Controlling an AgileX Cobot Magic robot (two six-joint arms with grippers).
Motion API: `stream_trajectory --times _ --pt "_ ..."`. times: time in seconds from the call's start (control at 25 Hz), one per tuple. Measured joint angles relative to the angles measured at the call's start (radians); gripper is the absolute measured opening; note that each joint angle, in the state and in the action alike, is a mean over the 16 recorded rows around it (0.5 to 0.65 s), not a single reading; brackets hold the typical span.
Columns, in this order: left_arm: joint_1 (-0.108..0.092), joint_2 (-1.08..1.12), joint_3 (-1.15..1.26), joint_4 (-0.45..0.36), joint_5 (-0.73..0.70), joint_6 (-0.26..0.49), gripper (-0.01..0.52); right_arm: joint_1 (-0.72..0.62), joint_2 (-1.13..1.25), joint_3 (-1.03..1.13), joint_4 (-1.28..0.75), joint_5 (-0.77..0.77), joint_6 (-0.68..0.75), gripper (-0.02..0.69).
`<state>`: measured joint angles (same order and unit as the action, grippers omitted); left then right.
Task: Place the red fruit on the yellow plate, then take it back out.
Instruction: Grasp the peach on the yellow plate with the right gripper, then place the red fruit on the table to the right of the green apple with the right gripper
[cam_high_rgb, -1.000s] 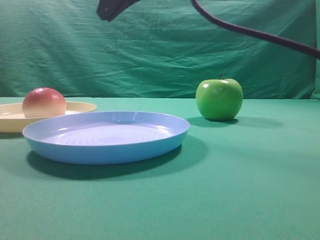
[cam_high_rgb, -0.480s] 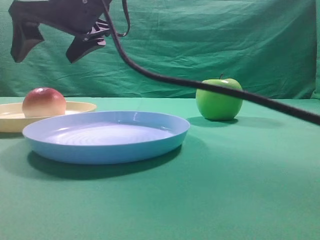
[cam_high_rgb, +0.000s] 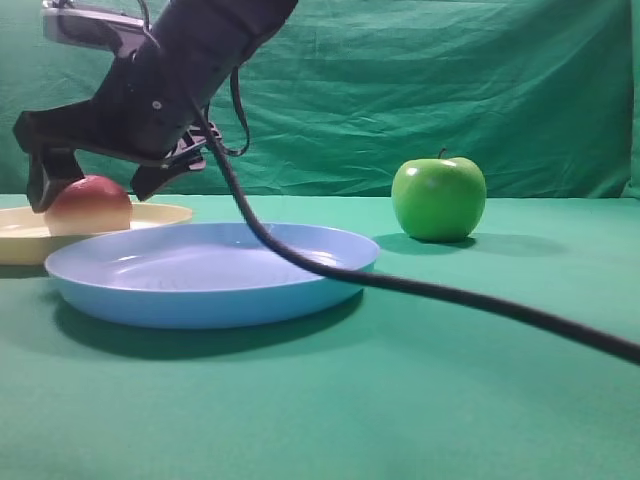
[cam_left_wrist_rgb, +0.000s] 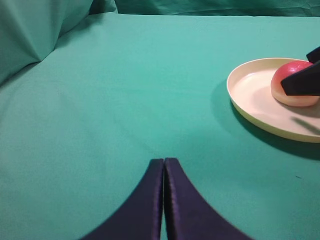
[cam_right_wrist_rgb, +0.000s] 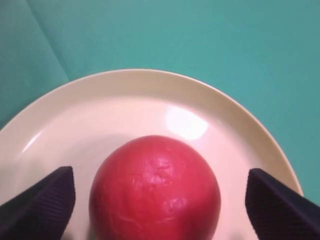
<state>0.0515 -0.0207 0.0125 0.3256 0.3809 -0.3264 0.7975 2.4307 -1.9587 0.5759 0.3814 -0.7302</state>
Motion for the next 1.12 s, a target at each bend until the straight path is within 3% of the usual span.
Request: stream_trajectory --times 0.2,0.4,0.88,1.12 --pt "0.000 0.000 0.000 0.000 0.000 0.000 0.000 -0.012 -0.019 -0.007 0.003 0.071 0.017 0.284" --pt "0.000 0.000 0.000 0.000 0.000 0.000 0.000 -0.047 -0.094 -0.017 -0.022 0.187 0.085 0.206" --pt "0.000 0.000 0.000 0.000 0.000 0.000 0.000 -0.145 -0.423 -0.013 -0.309 0.562 0.386 0.177" --pt "0.000 0.000 0.000 0.000 0.000 0.000 0.000 -0.205 -0.632 0.125 -0.438 0.641 0.473 0.171"
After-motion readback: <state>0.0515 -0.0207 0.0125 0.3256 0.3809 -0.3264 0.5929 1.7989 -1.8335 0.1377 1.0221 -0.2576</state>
